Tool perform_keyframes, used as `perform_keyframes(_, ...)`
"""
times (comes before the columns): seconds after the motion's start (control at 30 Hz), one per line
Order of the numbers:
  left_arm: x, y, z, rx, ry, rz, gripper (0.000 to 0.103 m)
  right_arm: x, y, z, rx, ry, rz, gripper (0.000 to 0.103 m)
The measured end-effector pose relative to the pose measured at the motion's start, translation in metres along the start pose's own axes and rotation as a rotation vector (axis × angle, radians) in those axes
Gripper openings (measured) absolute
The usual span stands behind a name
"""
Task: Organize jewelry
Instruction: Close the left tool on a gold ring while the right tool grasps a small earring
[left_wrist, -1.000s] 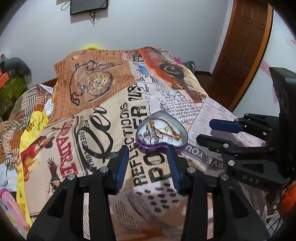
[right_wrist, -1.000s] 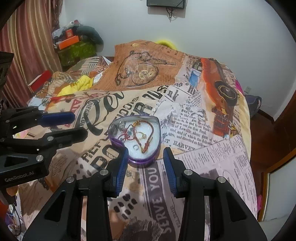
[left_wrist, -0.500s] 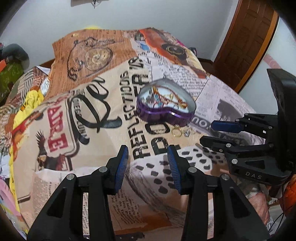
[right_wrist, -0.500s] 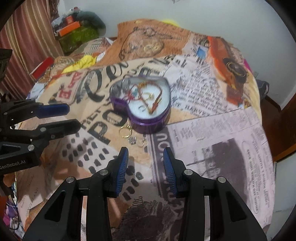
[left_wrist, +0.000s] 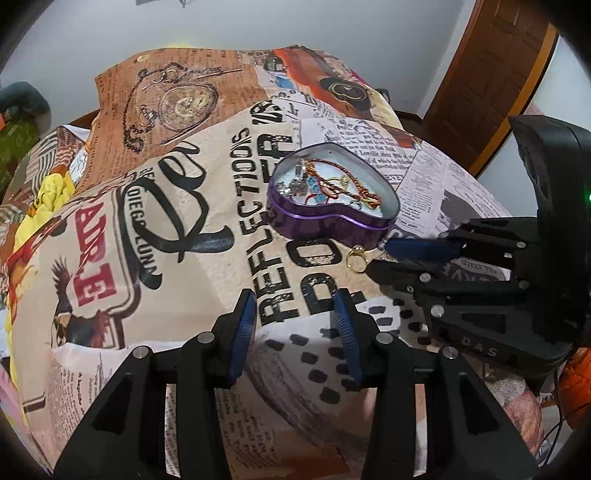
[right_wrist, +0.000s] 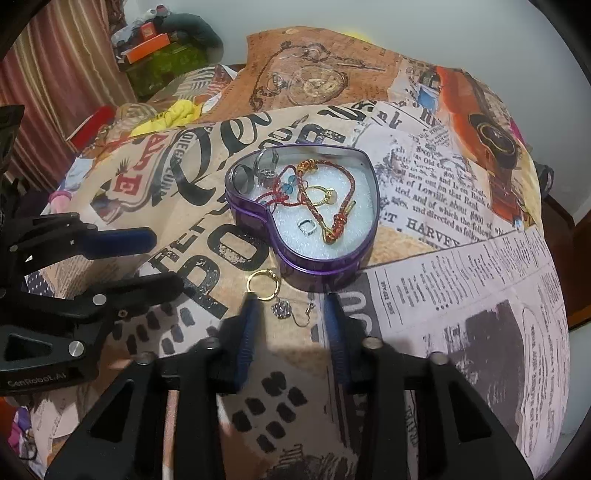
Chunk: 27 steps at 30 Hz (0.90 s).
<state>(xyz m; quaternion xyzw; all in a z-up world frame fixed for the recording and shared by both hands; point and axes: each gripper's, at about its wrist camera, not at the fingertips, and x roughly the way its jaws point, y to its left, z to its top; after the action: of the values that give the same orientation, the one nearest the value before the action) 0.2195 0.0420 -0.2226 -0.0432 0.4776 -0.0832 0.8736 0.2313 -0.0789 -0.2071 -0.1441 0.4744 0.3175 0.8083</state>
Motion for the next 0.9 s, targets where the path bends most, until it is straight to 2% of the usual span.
perform_keyframes(0.17,0.004,-0.011,0.004,0.036,0.003,-0.011,0.043,-0.004,-0.003,-0.002,0.01,-0.018,0.008,0.017)
perform_keyframes(0.27,0.007,-0.02,0.007,0.062,0.008,-0.023,0.043,-0.01,-0.009,-0.004,0.033,-0.031,0.017,0.01)
perform_keyframes(0.6,0.03,-0.046,0.018,0.134,0.03,-0.02,0.043,-0.025,-0.035,-0.013,0.087,-0.066,0.003,0.009)
perform_keyframes(0.77,0.039,-0.049,0.022,0.141,0.038,-0.038,0.029,-0.032,-0.042,-0.016,0.106,-0.087,-0.002,0.009)
perform_keyframes(0.87,0.041,-0.046,0.024,0.125,0.036,-0.029,0.017,-0.033,-0.044,-0.015,0.113,-0.097,-0.006,0.009)
perform_keyframes(0.9,0.042,-0.045,0.024,0.119,0.036,-0.028,0.017,-0.034,-0.045,-0.015,0.114,-0.099,-0.005,0.009)
